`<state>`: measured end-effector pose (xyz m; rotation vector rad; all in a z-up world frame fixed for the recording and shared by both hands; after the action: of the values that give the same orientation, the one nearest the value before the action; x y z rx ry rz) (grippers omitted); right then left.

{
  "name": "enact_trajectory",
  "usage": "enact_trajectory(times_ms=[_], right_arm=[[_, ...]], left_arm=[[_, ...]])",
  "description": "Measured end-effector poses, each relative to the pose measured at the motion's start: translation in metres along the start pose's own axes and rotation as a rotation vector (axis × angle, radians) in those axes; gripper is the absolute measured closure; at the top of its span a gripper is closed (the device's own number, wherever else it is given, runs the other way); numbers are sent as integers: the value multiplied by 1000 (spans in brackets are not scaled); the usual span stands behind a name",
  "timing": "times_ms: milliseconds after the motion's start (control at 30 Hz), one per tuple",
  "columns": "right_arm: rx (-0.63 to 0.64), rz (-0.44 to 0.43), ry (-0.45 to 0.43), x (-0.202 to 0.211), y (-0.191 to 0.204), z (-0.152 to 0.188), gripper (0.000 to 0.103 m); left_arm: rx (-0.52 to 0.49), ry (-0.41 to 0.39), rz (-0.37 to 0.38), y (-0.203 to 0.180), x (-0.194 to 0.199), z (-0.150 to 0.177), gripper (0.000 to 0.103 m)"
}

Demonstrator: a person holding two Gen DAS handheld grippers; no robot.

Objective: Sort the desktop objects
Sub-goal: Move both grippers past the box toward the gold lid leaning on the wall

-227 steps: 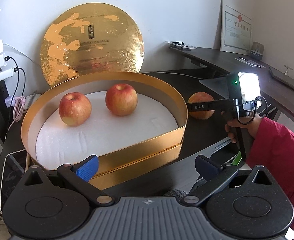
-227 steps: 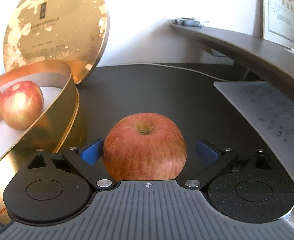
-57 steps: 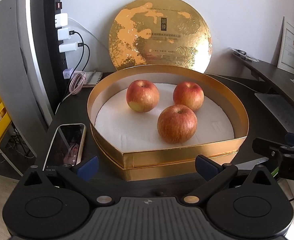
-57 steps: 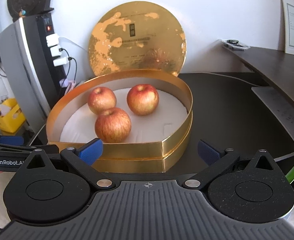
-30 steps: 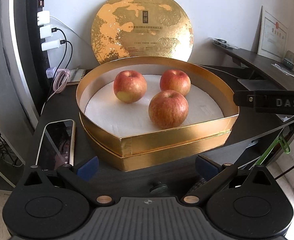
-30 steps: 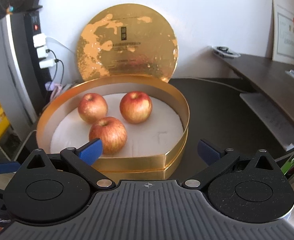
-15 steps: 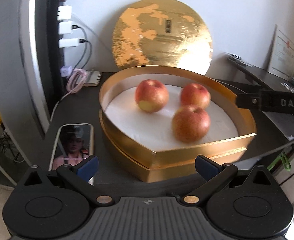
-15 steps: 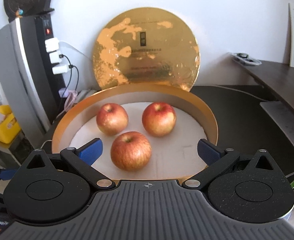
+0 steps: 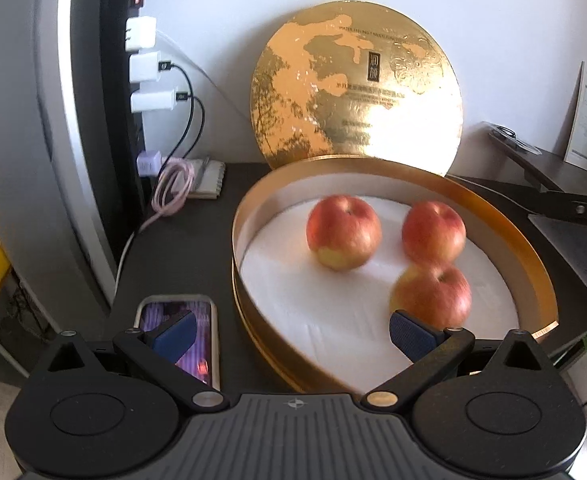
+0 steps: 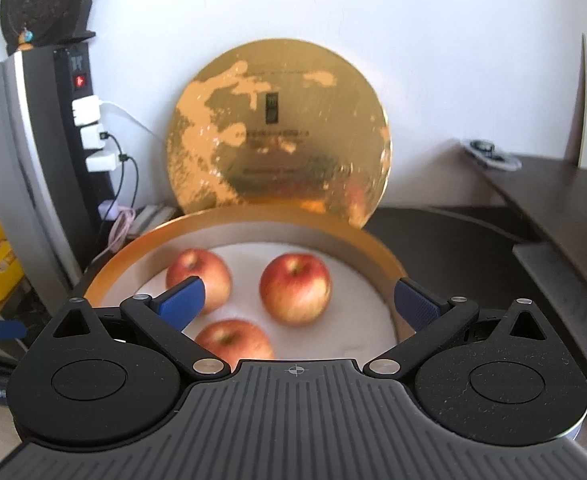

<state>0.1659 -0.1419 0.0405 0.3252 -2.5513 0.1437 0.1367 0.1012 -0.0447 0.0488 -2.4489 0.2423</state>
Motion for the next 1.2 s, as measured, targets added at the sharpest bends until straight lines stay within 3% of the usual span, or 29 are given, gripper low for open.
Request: enact_trajectory(times_ms=[267,500,633,867,1000,1200], right_arm=[[-84,-66,12,-26,-25,-22,0],[-8,-77,-18,-47,-31,-44,0],[30,-77,-28,-59,-37,-52,0],[-9,-139,-79,-85,-53,-67,0],[-57,-194,-63,-106,-62,-72,0],[-93,-262,-85,-136,-76,-84,0]], left_arm=[[21,32,55,-4,-26,-29,1],[5,70,130,-18,-37,-48,1],[-65,35,100,-23,-40,-72,1],[-204,-25,66,-37,-61,-113,1],[-197,-8,88,-37,-80,-132,1],[-209,-56,108,-33,-114,-161,1]])
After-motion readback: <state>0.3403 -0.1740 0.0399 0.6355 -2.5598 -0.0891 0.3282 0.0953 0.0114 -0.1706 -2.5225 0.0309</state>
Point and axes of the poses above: each gripper's, at about its wrist camera, not at the fingertips, and x roughly against the way its jaws point, y to its left, z to its underside, the point moved 10 cm from there along -x, roughly the way its jaws point, and after that the axes turned 5 degrees about x, right-handed, at the moved point
